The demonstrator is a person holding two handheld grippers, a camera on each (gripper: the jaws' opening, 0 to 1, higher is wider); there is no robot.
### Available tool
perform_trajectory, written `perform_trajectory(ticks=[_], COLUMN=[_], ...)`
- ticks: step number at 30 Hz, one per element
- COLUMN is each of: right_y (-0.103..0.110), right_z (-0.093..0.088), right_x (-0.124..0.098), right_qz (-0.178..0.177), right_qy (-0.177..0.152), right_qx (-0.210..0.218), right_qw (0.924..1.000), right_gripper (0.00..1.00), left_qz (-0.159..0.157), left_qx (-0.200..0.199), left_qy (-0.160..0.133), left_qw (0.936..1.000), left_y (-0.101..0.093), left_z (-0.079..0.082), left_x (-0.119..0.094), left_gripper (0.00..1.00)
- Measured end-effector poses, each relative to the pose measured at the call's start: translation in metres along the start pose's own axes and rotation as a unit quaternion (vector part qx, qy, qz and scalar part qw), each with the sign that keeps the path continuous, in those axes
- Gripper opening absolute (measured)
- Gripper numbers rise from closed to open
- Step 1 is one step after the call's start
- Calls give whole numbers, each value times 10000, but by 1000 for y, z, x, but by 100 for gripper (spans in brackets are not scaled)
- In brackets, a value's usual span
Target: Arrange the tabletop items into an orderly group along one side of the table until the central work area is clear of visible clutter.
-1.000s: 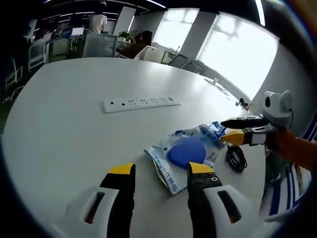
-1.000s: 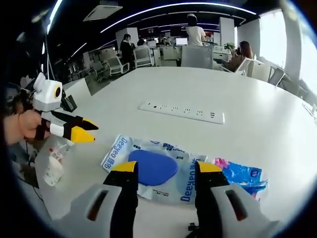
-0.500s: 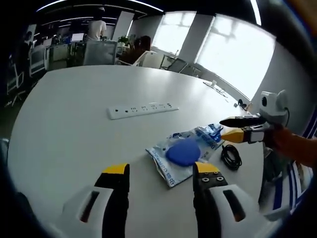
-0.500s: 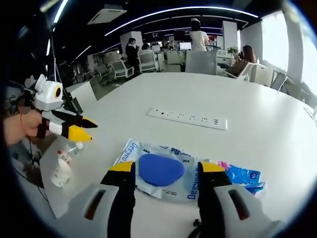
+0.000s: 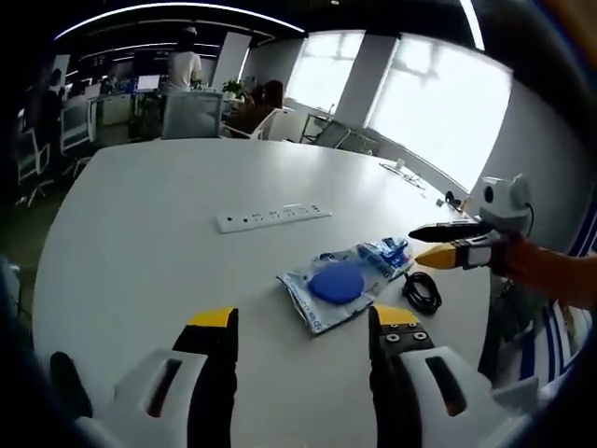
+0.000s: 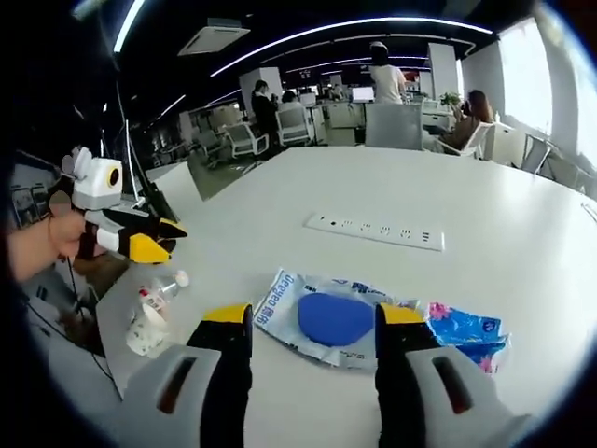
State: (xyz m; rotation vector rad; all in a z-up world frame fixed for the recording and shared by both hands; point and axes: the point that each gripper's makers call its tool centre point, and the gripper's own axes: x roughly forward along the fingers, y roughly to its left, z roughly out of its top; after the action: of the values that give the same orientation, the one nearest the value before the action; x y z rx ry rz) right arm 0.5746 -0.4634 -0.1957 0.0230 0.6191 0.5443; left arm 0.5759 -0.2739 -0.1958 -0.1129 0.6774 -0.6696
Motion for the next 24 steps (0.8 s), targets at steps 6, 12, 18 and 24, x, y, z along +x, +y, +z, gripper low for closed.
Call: perform_trajectory(ticks=[6, 12, 18, 24], right_y=[18, 39, 54, 66], right_z=[2, -1, -4, -7], right_x=[-8, -15, -22, -28], right_qz=[226, 432, 521, 572], right_qy=[-104, -173, -207, -206], right_qx=[143, 324, 415, 433], right_qw=[9996, 9984, 9976, 9972], right_gripper=[52, 53, 53, 54], left_qz=[29, 104, 168, 196], left_qx=[-61, -68, -126, -140], left_qy=[-97, -151, -193, -212], left_qw=[9999, 9998, 9996, 9995], left_y=[-3, -4, -4, -7], left_z=[-3, -10, -19, -28], left_x=[-27, -53, -80, -101], left_gripper=[57, 57, 58, 58])
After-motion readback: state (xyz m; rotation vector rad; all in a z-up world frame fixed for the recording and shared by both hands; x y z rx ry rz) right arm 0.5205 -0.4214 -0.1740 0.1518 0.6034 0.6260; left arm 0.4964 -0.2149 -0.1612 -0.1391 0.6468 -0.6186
